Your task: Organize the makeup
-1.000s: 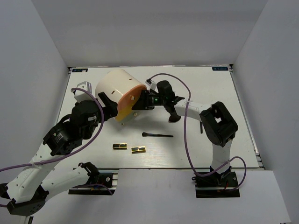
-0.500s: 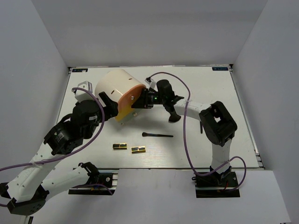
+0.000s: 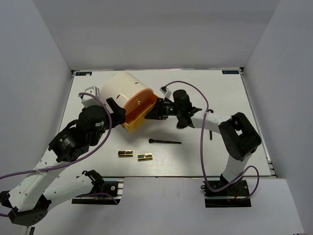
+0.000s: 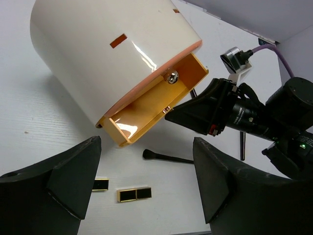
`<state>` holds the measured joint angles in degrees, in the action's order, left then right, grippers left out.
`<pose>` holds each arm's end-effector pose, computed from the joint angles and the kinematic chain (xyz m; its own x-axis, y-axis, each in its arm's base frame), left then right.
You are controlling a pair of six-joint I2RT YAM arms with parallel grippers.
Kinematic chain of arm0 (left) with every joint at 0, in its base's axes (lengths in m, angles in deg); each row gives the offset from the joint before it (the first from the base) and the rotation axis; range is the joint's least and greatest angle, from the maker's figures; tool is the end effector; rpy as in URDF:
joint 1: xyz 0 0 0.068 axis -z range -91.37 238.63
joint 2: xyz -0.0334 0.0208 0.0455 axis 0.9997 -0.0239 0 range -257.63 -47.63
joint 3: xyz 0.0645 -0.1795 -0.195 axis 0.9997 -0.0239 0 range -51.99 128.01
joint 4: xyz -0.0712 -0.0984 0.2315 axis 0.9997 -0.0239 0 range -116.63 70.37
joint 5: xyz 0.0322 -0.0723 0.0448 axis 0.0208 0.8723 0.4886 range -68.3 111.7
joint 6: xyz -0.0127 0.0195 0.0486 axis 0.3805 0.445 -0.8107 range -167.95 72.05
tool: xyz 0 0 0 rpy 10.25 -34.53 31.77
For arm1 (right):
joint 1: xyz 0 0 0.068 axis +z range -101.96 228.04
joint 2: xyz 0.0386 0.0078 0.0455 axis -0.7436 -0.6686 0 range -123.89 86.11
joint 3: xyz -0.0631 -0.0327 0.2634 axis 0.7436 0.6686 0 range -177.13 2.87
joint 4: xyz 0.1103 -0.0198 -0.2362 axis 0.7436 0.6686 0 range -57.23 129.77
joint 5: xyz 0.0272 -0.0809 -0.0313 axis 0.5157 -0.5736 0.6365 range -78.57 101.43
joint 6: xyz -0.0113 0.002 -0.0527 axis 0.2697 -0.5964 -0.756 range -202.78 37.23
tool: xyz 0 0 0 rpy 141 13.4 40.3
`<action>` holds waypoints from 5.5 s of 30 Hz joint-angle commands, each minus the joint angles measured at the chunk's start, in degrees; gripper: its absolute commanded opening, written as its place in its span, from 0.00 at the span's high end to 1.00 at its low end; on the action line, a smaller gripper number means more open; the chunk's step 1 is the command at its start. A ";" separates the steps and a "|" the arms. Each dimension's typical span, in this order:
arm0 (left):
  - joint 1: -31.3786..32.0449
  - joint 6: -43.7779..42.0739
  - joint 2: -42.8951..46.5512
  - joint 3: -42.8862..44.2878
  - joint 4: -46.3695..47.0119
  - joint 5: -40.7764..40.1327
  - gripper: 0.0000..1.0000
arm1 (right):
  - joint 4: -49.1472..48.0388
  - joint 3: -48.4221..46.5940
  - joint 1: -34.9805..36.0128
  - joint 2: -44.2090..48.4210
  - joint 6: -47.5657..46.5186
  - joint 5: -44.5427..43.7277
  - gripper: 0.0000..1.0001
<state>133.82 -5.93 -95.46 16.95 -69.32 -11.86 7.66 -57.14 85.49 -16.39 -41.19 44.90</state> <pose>0.1132 -0.0860 0.4038 -0.4172 -0.3714 -0.8295 -0.0406 0.9194 -0.3912 0.3035 0.2572 0.2191 -0.7914 0.0913 -0.6045 -0.5345 0.3765 0.7566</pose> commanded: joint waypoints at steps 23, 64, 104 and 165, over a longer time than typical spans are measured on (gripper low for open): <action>0.78 -1.06 1.25 -2.24 5.66 4.65 0.13 | -3.21 5.25 -3.26 10.03 -5.28 7.65 0.33; 0.78 2.72 10.66 -8.83 7.86 5.79 0.02 | 37.06 7.98 2.18 5.82 -82.80 -8.85 0.43; 0.78 1.58 11.45 -9.45 9.35 6.31 0.02 | 42.09 9.48 0.43 36.43 -111.71 0.54 1.00; 0.78 -7.83 -1.90 -4.00 19.27 17.99 0.03 | 27.33 -16.11 0.25 16.00 -119.19 1.59 0.84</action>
<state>134.24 -10.10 -94.45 9.44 -55.02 1.12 44.73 -75.04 87.13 -7.52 -169.93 48.79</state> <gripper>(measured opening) 0.973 0.185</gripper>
